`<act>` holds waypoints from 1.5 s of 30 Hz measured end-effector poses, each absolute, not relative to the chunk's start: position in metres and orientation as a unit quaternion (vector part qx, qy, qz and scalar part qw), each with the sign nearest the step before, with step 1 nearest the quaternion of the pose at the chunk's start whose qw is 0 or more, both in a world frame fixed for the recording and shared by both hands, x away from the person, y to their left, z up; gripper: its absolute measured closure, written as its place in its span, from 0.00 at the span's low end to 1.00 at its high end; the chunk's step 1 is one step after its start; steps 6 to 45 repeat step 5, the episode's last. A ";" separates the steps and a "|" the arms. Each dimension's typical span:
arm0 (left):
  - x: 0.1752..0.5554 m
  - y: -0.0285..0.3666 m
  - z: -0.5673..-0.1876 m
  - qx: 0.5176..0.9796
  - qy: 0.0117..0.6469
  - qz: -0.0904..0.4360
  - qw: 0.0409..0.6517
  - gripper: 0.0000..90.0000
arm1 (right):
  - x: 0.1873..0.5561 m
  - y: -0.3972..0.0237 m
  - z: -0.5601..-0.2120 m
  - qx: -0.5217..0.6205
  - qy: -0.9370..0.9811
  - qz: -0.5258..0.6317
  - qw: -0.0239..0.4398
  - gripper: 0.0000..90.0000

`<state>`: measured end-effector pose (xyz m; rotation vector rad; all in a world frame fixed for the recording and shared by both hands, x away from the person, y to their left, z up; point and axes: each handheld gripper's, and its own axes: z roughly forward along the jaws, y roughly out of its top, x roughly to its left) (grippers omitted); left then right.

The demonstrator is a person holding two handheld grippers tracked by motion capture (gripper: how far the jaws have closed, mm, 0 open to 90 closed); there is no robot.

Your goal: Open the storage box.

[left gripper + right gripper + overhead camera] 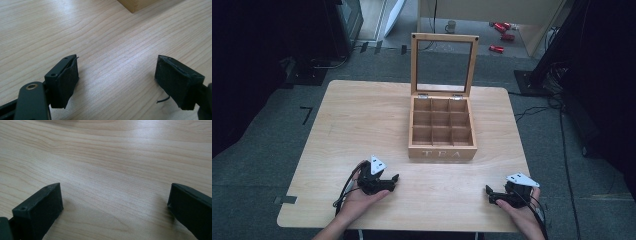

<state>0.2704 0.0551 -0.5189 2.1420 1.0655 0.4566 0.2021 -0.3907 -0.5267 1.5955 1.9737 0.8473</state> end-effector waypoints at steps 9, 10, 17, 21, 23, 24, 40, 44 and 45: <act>0.270 0.055 -0.519 0.826 0.410 0.176 0.346 0.22 | 0.202 -0.391 -0.527 0.580 0.718 0.308 0.231 0.00; 0.270 0.055 -0.519 0.826 0.410 0.176 0.346 0.22 | 0.202 -0.391 -0.527 0.580 0.718 0.308 0.231 0.00; 0.270 0.055 -0.519 0.826 0.410 0.176 0.346 0.22 | 0.202 -0.391 -0.527 0.580 0.718 0.308 0.231 0.00; 0.270 0.055 -0.519 0.826 0.410 0.176 0.346 0.22 | 0.202 -0.391 -0.527 0.580 0.718 0.308 0.231 0.00; 0.270 0.055 -0.519 0.826 0.410 0.176 0.346 0.22 | 0.202 -0.391 -0.527 0.580 0.718 0.308 0.231 0.00; 0.270 0.055 -0.519 0.826 0.410 0.176 0.346 0.22 | 0.202 -0.391 -0.527 0.580 0.718 0.308 0.231 0.00; 0.270 0.055 -0.519 0.826 0.410 0.176 0.346 0.22 | 0.202 -0.391 -0.527 0.580 0.718 0.308 0.231 0.00; 0.270 0.055 -0.519 0.826 0.410 0.176 0.346 0.22 | 0.202 -0.391 -0.527 0.580 0.718 0.308 0.231 0.00; 0.270 0.055 -0.519 0.826 0.410 0.176 0.346 0.22 | 0.202 -0.391 -0.527 0.580 0.718 0.308 0.231 0.00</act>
